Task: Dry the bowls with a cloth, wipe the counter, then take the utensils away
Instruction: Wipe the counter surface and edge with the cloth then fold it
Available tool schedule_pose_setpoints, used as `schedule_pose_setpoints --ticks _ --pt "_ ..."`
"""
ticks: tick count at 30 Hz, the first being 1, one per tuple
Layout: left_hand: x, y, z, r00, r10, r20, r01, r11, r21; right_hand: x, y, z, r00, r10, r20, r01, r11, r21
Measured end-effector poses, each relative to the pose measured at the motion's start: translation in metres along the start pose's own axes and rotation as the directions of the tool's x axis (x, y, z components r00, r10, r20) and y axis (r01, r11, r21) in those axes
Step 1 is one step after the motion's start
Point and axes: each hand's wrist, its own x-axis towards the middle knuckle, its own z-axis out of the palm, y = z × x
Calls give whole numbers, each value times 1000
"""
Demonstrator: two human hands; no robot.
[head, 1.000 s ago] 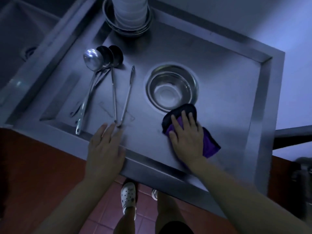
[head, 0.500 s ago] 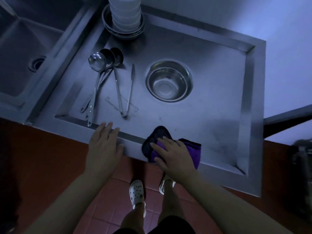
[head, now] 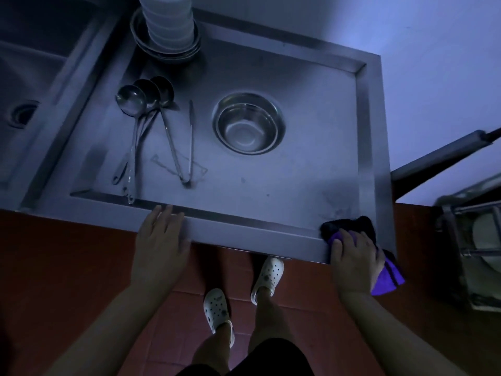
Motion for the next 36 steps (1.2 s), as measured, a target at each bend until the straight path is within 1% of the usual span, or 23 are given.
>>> schedule_pose_setpoints --ticks 2,5,7,11,13,16,19,22,23,24,26,28,30,32,34,35,36 --pt "-5 -14 -2 1000 -29 0 29 1000 -7 -12 -33 7 995 -100 -8 100 995 2" --pt "-15 -35 -5 995 -101 -3 101 995 -15 -28 -96 15 968 -243 57 243 970 5" --pt "-23 -49 -8 986 -165 -12 165 986 -28 -37 -143 20 933 -343 109 343 939 16" --pt "-39 -76 -17 961 -272 -45 270 962 -38 -54 -230 32 816 -555 164 562 827 7" --pt "-48 -88 -19 944 -325 -52 324 945 -39 -61 -269 39 753 -626 202 632 774 41" --pt "-58 -97 -22 919 -394 -25 393 919 -40 -70 -318 48 648 -718 253 714 689 127" --pt "-59 -97 -25 913 -407 0 407 913 -10 -67 -336 51 576 -778 251 770 620 153" --pt "-48 -88 -26 930 -366 27 366 930 -10 -51 -317 48 457 -846 275 838 513 185" --pt "-42 -82 -26 940 -339 40 340 940 -20 -44 -305 46 434 -855 285 843 497 205" --pt "-34 -75 -26 950 -307 52 309 951 -22 -38 -292 43 429 -855 293 839 497 221" --pt "-17 -58 -24 968 -244 64 245 969 -14 -27 -259 37 443 -845 299 824 515 234" --pt "4 -40 -19 979 -196 62 199 979 -36 -15 -222 31 476 -822 311 797 553 243" --pt "26 -20 -13 983 -169 76 174 983 -64 -2 -185 26 529 -779 336 754 613 235" --pt "49 -2 -6 983 -159 86 166 982 -85 15 -152 22 598 -724 344 703 680 210" --pt "74 11 -1 983 -175 64 179 980 -81 35 -126 20 658 -664 355 639 742 204" --pt "87 15 1 979 -196 48 199 978 -61 46 -117 20 673 -641 369 614 763 204" --pt "100 18 2 974 -225 33 227 973 -34 56 -110 22 673 -631 386 607 769 201"
